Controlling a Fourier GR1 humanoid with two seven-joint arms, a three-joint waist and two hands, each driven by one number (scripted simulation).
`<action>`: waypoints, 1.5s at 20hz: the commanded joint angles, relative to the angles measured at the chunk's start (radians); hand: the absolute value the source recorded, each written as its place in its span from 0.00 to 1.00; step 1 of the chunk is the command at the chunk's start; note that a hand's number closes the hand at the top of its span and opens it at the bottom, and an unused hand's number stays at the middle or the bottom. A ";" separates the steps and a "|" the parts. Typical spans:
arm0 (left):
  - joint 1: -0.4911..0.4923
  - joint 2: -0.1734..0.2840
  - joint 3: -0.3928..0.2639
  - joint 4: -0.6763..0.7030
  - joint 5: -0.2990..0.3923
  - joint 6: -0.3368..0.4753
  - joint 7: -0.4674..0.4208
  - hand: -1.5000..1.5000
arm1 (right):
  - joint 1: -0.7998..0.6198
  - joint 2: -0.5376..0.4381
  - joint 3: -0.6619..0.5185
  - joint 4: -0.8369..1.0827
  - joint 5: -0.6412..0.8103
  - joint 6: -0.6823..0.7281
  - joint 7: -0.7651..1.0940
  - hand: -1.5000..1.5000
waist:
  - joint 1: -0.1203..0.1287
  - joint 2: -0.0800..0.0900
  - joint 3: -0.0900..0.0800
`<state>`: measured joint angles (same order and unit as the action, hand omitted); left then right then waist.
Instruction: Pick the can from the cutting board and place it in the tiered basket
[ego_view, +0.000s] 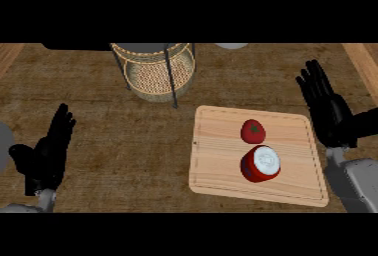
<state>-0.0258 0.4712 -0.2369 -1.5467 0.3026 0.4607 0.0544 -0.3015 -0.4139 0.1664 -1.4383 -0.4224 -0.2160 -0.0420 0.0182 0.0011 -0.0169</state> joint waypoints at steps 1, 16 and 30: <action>0.074 -0.005 0.013 -0.033 -0.007 -0.006 -0.006 0.50 | 0.032 -0.019 0.001 -0.104 0.087 -0.103 0.051 1.00 | -0.017 -0.005 0.016; 0.138 -0.130 -0.077 0.162 -0.028 -0.040 -0.122 0.50 | 0.547 0.044 -0.118 -0.619 0.357 -0.746 0.122 0.00 | -0.076 -0.012 0.013; 0.091 -0.132 -0.106 0.146 -0.072 -0.037 -0.091 0.50 | 0.828 -0.474 0.106 -0.825 0.687 -0.475 0.826 0.00 | -0.019 0.013 -0.001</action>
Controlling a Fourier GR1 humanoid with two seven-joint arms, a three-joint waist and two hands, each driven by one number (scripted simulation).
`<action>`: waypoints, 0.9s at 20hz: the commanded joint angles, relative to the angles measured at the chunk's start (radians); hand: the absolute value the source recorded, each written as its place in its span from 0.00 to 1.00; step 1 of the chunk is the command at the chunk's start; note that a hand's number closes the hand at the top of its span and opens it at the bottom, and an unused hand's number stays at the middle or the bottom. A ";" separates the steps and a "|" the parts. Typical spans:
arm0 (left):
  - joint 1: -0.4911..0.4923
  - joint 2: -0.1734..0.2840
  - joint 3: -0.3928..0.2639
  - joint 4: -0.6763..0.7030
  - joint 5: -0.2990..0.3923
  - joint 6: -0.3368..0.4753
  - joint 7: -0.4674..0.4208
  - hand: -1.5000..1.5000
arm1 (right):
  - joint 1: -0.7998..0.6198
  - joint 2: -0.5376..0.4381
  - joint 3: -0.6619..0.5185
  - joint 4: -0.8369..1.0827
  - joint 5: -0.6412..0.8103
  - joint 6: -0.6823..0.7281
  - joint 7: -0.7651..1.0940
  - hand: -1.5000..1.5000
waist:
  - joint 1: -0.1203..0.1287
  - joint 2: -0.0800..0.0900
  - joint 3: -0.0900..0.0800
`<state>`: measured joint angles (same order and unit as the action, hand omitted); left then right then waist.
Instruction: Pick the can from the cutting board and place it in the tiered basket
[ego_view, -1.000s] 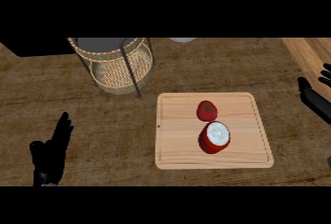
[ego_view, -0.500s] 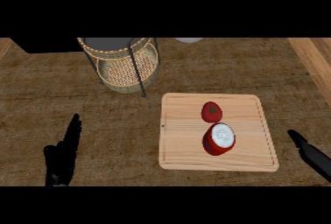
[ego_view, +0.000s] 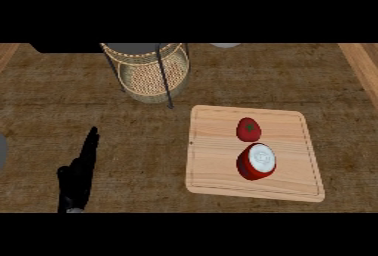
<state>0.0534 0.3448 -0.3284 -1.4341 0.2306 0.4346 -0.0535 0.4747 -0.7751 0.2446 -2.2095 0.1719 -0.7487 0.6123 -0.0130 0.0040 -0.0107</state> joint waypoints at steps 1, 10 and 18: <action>0.014 -0.023 -0.033 0.013 -0.009 -0.004 0.009 0.50 | 0.038 -0.152 0.000 -0.048 0.114 0.081 0.238 0.00 | 0.026 0.011 -0.006; -0.004 -0.020 -0.033 0.031 -0.020 -0.019 0.028 0.50 | -0.114 -0.194 0.021 -0.188 0.341 0.273 0.730 0.00 | 0.060 0.009 0.001; -0.056 -0.025 -0.027 0.039 -0.019 -0.036 0.063 0.50 | -0.240 -0.137 0.157 -0.096 0.421 0.433 0.862 0.00 | 0.071 0.011 0.001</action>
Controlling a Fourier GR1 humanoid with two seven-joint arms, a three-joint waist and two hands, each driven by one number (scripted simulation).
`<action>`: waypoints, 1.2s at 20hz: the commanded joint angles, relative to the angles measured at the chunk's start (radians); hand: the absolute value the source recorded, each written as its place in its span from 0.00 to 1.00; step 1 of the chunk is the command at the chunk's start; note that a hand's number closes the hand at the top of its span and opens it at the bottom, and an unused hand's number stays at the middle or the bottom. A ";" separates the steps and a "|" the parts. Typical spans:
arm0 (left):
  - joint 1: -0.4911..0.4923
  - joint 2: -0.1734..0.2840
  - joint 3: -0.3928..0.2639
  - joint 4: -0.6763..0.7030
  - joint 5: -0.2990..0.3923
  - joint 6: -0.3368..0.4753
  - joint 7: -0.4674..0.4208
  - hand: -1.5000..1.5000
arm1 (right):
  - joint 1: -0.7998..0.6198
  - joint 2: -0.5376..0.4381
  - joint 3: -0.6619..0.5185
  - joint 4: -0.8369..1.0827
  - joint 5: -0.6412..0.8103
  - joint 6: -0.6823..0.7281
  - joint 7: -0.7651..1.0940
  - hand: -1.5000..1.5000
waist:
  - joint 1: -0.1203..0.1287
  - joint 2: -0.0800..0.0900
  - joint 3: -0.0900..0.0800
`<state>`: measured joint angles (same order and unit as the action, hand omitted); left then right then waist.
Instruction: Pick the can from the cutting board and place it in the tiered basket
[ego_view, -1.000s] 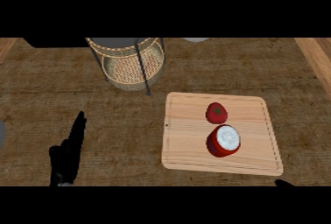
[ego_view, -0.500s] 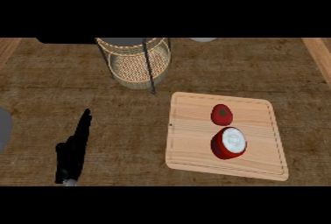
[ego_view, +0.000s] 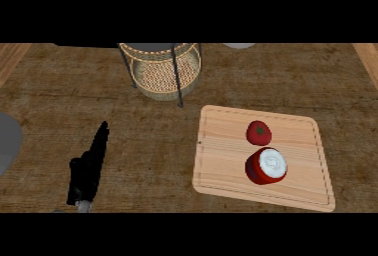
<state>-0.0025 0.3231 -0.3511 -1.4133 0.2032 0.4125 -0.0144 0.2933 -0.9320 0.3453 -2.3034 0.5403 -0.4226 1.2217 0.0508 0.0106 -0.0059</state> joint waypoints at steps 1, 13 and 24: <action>-0.006 0.004 0.000 0.024 0.005 -0.013 0.028 0.50 | -0.075 0.041 0.074 0.015 0.055 0.119 0.261 0.00 | 0.012 0.007 -0.003; -0.006 -0.036 -0.013 0.051 -0.016 -0.005 0.009 0.50 | -0.301 0.336 0.141 0.226 0.120 0.274 0.266 0.00 | 0.010 0.005 -0.002; 0.050 -0.027 -0.001 0.032 -0.006 -0.019 -0.009 0.50 | -0.359 0.535 0.106 0.422 0.132 0.460 0.266 0.00 | -0.020 -0.006 -0.001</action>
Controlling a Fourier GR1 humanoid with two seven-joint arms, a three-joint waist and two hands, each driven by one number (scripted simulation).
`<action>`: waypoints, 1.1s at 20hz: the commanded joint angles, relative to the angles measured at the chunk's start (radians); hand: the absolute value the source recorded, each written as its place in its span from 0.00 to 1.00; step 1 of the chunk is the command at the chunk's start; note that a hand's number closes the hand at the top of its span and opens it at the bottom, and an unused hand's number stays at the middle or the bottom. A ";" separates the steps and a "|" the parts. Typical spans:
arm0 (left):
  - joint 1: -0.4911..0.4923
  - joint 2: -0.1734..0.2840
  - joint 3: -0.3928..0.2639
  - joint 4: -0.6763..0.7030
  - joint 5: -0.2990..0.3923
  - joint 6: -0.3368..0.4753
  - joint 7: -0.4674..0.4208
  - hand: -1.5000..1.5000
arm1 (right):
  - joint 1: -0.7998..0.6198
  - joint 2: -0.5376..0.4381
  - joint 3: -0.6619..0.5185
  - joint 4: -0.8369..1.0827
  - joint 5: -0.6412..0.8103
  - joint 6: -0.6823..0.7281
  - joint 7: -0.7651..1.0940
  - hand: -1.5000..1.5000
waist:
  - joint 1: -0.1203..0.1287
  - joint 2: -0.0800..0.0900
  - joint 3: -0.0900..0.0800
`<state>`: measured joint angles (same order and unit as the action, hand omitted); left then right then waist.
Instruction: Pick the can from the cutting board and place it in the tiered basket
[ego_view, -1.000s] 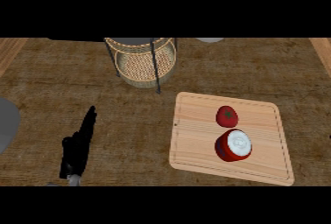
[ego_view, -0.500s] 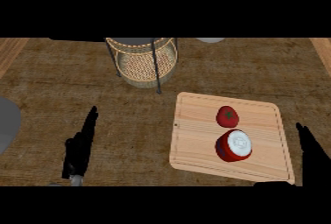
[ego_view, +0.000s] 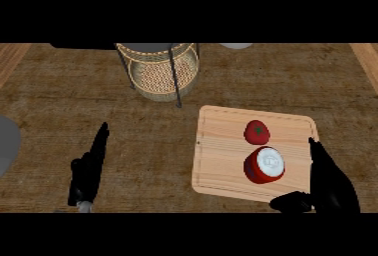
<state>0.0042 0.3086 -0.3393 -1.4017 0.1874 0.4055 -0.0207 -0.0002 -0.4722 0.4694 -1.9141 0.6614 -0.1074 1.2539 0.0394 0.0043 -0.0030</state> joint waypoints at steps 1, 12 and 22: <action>-0.004 -0.019 0.004 0.052 0.006 -0.002 0.014 0.50 | -0.067 0.123 0.008 0.063 0.042 0.132 0.234 0.00 | -0.020 0.002 -0.004; -0.011 -0.003 0.041 0.074 0.009 -0.015 0.014 0.50 | -0.171 0.332 -0.097 0.205 0.121 0.308 0.233 0.00 | -0.041 0.000 -0.002; 0.003 -0.022 0.041 0.058 0.001 -0.020 0.019 0.50 | -0.205 0.469 -0.168 0.290 0.200 0.313 0.230 0.00 | -0.037 -0.002 0.002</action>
<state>0.0275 0.2919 -0.3057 -1.3892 0.1822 0.3986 -0.0362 -0.1442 -0.0523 0.3125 -1.6710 0.8349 0.1354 1.2486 0.0021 -0.0056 0.0028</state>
